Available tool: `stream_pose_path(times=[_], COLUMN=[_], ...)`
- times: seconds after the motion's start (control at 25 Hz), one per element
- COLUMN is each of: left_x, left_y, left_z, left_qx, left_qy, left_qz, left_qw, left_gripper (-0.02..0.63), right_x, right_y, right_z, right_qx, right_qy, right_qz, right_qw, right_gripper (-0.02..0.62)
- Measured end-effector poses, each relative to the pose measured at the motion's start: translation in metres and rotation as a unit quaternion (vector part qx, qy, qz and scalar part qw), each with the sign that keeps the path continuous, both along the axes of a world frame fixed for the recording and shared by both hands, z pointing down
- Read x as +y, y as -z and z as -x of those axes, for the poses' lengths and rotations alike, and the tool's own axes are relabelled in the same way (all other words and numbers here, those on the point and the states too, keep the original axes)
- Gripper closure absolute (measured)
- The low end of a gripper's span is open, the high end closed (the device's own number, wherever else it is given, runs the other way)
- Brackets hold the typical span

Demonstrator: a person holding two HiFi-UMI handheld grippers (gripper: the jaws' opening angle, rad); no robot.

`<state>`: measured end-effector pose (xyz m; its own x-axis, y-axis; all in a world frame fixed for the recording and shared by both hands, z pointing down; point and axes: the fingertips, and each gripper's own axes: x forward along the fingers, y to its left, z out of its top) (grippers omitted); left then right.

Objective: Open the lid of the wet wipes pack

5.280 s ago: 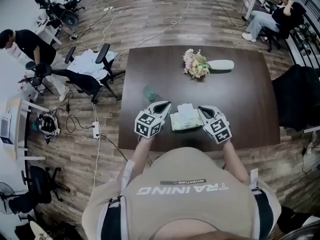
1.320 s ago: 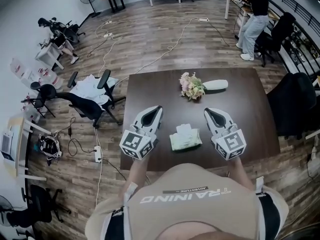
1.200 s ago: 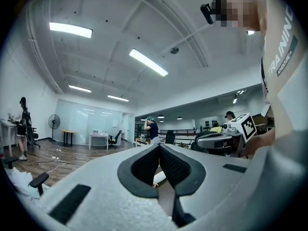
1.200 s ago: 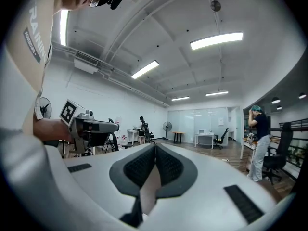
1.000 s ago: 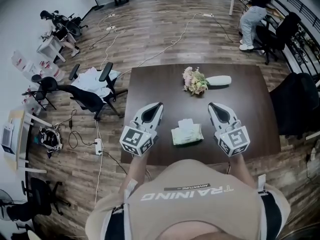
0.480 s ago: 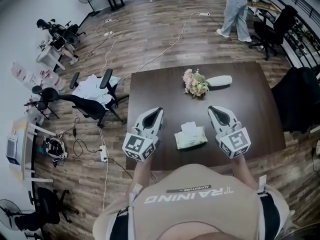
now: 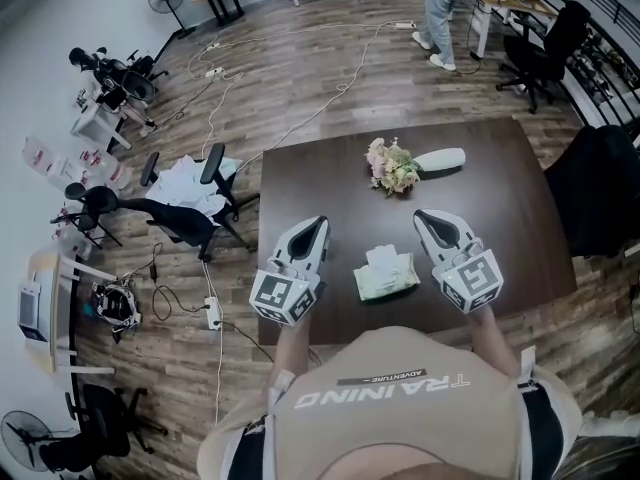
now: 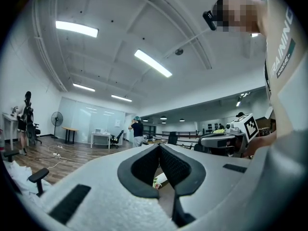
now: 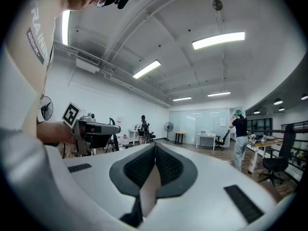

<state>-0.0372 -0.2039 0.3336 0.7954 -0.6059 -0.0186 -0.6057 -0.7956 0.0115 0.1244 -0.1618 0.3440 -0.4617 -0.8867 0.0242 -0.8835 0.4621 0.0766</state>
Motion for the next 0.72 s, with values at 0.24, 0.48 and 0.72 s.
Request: stream_pose_path(times=[0.24,0.48,0.72], left_x=[-0.0054,-0.0075,-0.0016], left_y=[0.0007,-0.003,-0.0016], left_z=[-0.0042,-0.0058,-0.0036], left_qx=[0.002,-0.004,-0.003], left_qy=[-0.004,-0.01,-0.012], left_qz=[0.002,0.005,0.002], left_qw=[1.0,0.9999,0.9999], left_gripper=[0.597,0.597,0.597], right_x=[-0.0037,-0.002,0.0046], right_y=[0.0027,-0.0036,-0.0032], right_z=[-0.0039,-0.0067,-0.0049], right_qx=[0.002,-0.003,0.0], right_qy=[-0.003,-0.013,-0.015], right_qz=[0.0,0.005,0.007], right_qw=[1.0,1.0,1.0], right_gripper=[0.581,0.581,0.581])
